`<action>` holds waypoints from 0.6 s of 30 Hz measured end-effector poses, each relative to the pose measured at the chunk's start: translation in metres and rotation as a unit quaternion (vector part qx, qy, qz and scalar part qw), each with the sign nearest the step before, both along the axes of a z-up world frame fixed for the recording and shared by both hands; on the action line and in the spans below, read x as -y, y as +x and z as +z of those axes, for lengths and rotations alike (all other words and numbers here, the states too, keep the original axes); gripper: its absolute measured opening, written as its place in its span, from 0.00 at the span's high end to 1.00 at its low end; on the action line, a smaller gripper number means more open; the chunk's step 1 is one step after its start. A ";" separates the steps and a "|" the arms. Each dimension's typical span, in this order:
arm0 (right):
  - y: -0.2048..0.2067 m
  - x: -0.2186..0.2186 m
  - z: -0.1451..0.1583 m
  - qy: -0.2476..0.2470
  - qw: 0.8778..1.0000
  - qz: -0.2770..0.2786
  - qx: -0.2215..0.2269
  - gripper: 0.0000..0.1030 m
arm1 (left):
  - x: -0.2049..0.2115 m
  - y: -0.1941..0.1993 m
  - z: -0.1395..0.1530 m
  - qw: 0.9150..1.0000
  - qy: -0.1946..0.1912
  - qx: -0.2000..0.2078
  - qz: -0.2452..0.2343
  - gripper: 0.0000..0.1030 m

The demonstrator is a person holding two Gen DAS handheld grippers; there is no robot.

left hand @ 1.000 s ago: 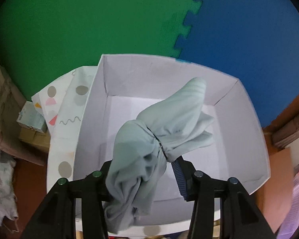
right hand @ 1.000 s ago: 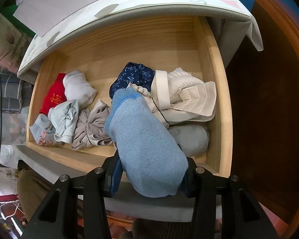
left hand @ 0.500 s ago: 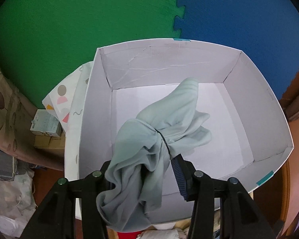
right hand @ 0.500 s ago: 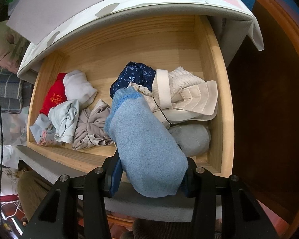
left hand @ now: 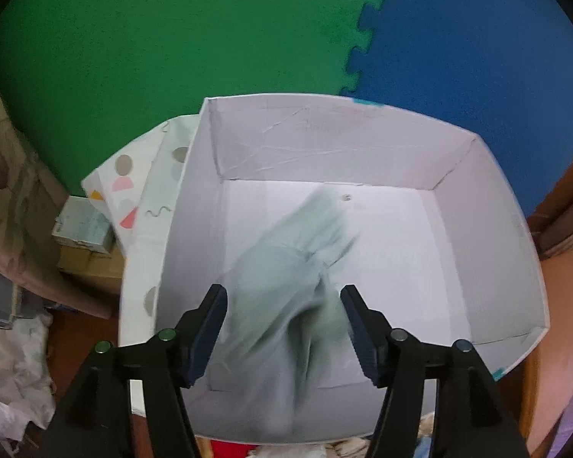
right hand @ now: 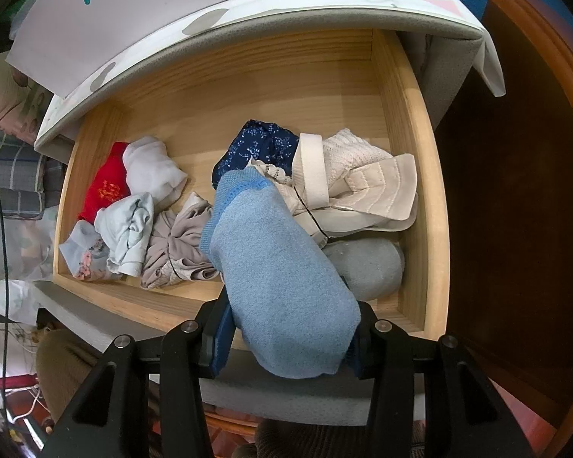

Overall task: Take underwear out of drawer
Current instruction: 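Carry the pale blue garment into the white box, open left gripper, then carry the light blue sock into the white box, open right gripper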

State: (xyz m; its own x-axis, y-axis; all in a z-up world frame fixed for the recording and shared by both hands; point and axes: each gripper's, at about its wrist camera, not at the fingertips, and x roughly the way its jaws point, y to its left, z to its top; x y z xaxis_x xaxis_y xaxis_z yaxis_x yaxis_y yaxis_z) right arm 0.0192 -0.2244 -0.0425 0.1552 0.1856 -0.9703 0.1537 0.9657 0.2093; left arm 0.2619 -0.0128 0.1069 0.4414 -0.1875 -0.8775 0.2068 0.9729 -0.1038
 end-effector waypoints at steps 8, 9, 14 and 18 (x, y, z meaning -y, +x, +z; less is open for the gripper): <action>0.000 0.000 0.000 -0.005 1.000 0.003 0.002 0.57 | -0.016 -0.018 0.034 1.000 -0.018 0.023 0.006 0.39; 0.000 -0.001 0.000 -0.007 1.000 0.003 0.002 0.57 | -0.020 -0.022 0.039 0.999 -0.018 0.027 0.006 0.39; -0.002 -0.002 0.002 -0.013 1.000 0.002 0.009 0.57 | -0.047 -0.054 0.058 0.999 0.009 0.051 0.014 0.39; -0.004 -0.005 0.005 -0.018 1.000 0.004 0.017 0.57 | -0.069 -0.091 0.059 0.996 0.038 0.073 0.021 0.39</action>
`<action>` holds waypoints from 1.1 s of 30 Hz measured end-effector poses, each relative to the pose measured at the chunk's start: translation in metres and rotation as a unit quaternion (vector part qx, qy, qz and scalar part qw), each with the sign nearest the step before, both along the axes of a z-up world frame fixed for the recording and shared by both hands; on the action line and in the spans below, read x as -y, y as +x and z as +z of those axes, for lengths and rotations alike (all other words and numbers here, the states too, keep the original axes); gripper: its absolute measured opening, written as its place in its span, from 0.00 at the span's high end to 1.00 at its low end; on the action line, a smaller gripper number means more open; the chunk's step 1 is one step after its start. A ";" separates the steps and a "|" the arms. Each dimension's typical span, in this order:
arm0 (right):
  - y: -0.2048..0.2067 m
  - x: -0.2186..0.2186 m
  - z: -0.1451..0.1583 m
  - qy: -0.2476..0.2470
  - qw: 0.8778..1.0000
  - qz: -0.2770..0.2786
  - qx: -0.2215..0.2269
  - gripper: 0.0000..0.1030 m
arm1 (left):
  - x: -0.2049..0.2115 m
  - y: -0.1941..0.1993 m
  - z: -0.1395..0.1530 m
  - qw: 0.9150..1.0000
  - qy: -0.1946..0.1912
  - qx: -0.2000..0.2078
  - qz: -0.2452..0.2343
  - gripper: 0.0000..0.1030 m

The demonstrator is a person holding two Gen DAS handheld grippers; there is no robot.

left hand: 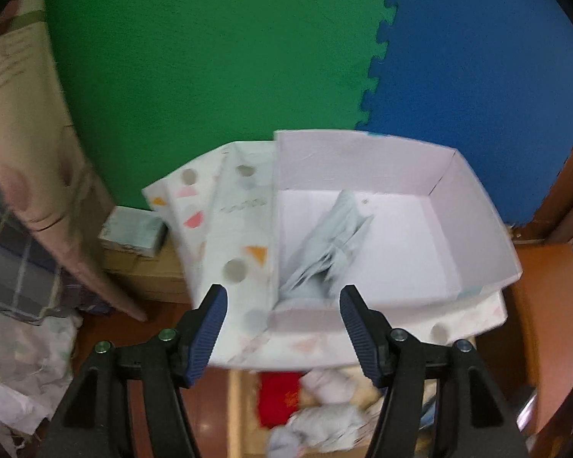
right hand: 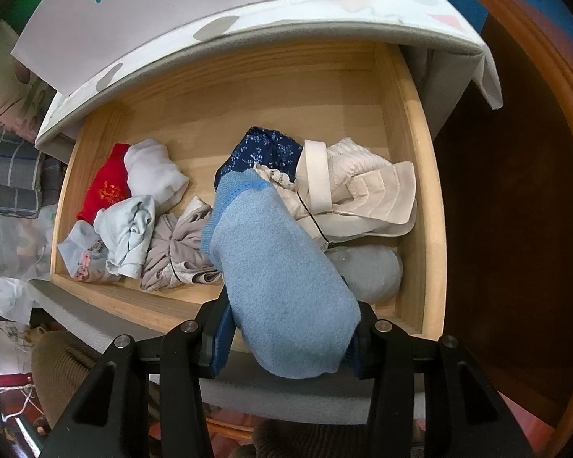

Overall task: Take underwear out of drawer
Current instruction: 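Carry the light blue sock into the white box, open right gripper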

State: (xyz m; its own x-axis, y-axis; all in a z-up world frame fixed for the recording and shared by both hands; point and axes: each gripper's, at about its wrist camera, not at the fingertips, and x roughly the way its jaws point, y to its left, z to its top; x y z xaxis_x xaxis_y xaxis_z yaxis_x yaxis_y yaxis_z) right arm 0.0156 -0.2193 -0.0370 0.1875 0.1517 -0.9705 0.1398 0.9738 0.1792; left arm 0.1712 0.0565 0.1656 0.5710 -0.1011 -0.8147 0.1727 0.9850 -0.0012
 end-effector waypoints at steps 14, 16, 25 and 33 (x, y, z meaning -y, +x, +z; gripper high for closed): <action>0.009 0.003 0.041 -0.001 0.999 0.003 0.032 0.57 | -0.025 -0.097 -0.114 0.998 0.041 -0.023 0.037 0.39; 0.013 0.004 0.056 -0.001 0.999 0.006 0.042 0.57 | -0.026 -0.102 -0.127 0.998 0.039 -0.029 0.041 0.39; 0.055 0.004 0.146 -0.031 0.993 0.027 0.115 0.57 | -0.026 -0.117 -0.167 0.996 0.046 -0.044 0.058 0.39; 0.136 -0.009 0.198 -0.054 0.986 0.036 0.152 0.57 | -0.028 -0.120 -0.187 0.996 0.039 -0.065 0.054 0.39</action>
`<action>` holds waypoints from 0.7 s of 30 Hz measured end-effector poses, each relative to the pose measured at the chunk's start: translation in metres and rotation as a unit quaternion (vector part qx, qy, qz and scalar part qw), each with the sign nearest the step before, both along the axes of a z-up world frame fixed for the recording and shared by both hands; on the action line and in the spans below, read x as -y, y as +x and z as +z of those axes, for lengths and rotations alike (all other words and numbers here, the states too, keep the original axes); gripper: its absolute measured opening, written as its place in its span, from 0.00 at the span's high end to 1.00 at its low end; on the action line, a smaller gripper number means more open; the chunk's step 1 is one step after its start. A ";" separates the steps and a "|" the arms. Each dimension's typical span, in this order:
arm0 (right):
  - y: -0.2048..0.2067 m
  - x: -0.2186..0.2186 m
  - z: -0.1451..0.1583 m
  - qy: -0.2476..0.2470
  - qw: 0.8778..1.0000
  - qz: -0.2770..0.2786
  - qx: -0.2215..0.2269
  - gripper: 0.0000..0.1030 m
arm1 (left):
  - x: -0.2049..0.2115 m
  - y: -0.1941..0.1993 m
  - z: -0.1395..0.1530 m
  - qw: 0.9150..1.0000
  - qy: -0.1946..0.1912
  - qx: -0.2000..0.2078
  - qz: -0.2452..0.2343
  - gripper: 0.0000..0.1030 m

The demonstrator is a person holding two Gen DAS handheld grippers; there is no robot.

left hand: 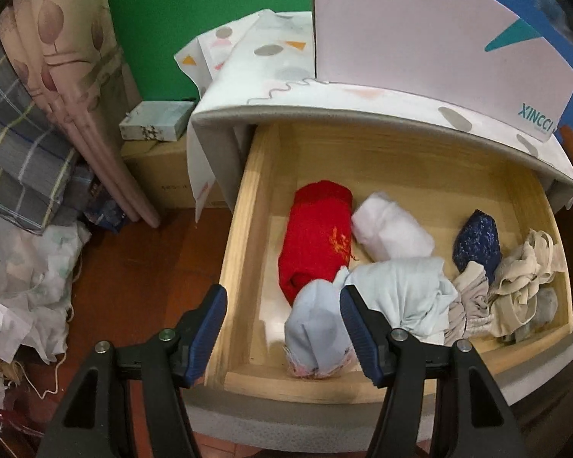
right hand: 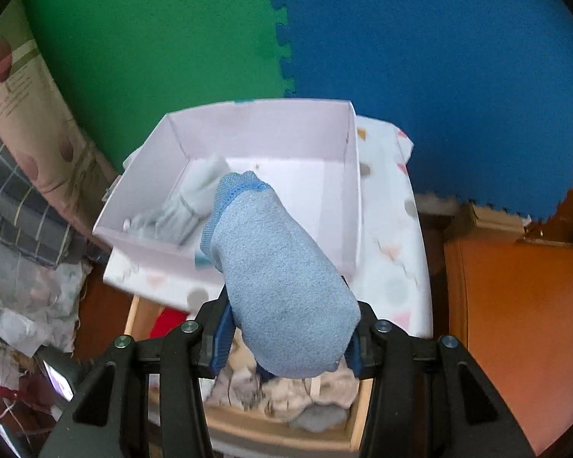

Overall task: Take underwear out of drawer
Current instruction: 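Carry the light blue sock into the white box, open right gripper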

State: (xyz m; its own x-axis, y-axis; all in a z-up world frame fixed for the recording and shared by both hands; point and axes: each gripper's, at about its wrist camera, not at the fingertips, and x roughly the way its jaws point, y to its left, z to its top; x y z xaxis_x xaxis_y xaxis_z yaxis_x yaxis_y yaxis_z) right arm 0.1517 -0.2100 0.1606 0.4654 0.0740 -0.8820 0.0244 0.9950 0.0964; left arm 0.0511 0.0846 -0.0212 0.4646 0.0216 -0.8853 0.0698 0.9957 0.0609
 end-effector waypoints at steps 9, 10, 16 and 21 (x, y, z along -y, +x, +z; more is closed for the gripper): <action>0.078 -0.016 -0.034 -0.044 0.997 0.009 -0.056 0.56 | -0.006 0.002 -0.006 1.000 -0.010 -0.007 0.013 0.39; 0.081 -0.018 -0.039 -0.045 0.997 0.011 -0.061 0.56 | -0.005 0.002 -0.007 1.000 -0.008 -0.009 0.011 0.39; 0.102 -0.025 -0.071 -0.045 0.994 0.012 -0.097 0.54 | -0.008 0.004 -0.012 1.000 -0.017 -0.020 0.014 0.39; 0.110 -0.026 -0.085 -0.048 0.993 0.001 -0.105 0.53 | -0.010 0.005 -0.013 0.999 -0.020 -0.024 0.021 0.39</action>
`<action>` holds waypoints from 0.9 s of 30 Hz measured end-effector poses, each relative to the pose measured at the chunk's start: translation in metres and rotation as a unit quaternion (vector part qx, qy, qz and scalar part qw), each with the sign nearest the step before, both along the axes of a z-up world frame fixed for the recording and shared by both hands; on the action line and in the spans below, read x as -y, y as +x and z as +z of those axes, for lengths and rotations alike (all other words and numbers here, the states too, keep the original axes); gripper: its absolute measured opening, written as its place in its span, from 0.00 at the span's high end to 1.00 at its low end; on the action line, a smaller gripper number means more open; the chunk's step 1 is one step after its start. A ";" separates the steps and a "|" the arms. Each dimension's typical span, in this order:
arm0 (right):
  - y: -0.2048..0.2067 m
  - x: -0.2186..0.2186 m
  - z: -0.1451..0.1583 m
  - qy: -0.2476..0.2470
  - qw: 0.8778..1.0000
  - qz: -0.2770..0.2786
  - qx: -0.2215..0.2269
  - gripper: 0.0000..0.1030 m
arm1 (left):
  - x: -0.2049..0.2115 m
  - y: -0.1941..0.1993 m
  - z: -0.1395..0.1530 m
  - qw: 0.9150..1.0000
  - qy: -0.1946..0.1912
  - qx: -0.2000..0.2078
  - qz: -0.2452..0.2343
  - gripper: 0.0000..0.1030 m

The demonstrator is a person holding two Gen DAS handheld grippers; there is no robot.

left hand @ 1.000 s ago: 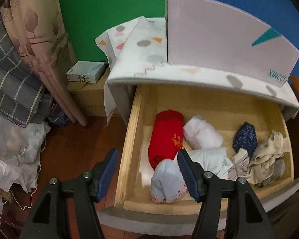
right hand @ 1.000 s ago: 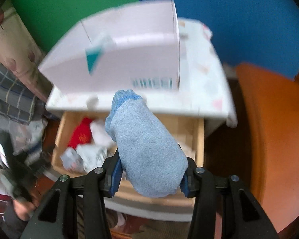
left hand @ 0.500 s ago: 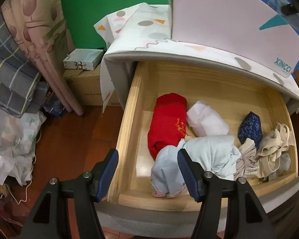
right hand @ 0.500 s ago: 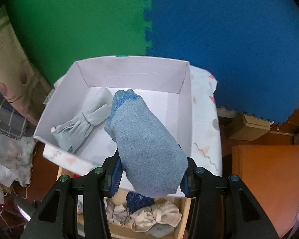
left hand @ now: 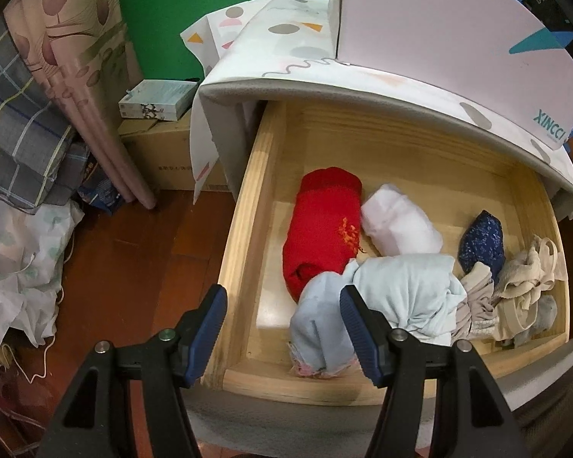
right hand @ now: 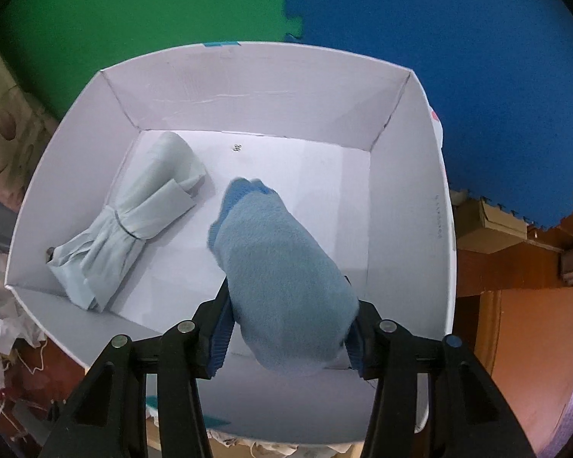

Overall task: Take underwear out of drawer
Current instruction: 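Carry the light blue sock into the white box, open right gripper, then reach into the drawer and grasp the grey sock with the right gripper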

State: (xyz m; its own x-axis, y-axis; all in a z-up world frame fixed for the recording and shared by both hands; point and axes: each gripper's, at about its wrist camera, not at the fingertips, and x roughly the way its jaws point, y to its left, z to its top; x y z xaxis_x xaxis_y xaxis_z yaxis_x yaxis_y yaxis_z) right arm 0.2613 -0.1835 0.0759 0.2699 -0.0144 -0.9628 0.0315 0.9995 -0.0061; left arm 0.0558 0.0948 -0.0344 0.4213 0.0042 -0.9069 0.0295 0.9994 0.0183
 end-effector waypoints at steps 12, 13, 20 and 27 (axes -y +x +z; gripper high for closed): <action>-0.058 -0.004 0.047 0.014 0.999 0.038 0.029 0.33 | -0.002 0.000 -0.002 1.000 -0.022 -0.006 -0.005 0.39; -0.073 -0.004 0.050 0.014 0.998 0.050 0.025 0.33 | -0.003 0.000 -0.002 1.000 -0.024 -0.007 -0.003 0.39; -0.146 -0.005 0.019 0.004 0.996 0.078 -0.042 0.33 | -0.002 -0.002 0.001 1.000 -0.023 0.000 -0.002 0.39; -0.192 0.006 -0.071 0.011 0.986 0.061 -0.155 0.33 | -0.004 -0.003 0.001 1.000 -0.023 0.000 0.000 0.39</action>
